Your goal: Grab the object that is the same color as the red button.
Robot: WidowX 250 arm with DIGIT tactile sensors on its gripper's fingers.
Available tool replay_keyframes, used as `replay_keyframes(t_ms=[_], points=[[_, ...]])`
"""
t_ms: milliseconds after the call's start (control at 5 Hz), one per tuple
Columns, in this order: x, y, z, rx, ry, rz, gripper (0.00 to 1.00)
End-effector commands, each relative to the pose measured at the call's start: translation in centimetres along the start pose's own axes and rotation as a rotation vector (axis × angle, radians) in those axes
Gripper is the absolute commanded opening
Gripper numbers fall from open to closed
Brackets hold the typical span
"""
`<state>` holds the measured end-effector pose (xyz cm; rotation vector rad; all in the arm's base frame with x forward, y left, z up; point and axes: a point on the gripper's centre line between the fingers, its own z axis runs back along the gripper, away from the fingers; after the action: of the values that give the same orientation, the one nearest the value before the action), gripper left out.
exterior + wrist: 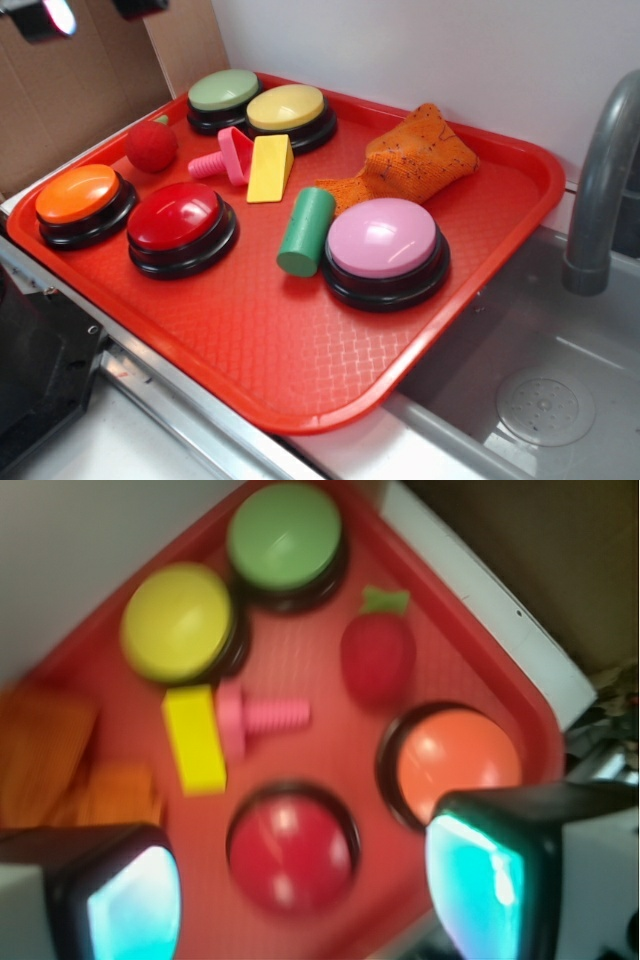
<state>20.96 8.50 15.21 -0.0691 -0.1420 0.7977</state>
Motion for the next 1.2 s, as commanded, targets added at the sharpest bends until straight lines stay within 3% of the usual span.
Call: replay_keyframes(t_ms=[0,200,400,1000], points=[[4.5,2.3,-4.9,0.005,-0.177,0.229,1.0],[5.0,2.6,-7.0,0.051,-0.24,0.249,1.0],[5.6,3.5,-7.9,0.081,-0.264,0.287,1.0],[5.7,4.6,-9.9,0.149,-0.227,0.299,1.0]])
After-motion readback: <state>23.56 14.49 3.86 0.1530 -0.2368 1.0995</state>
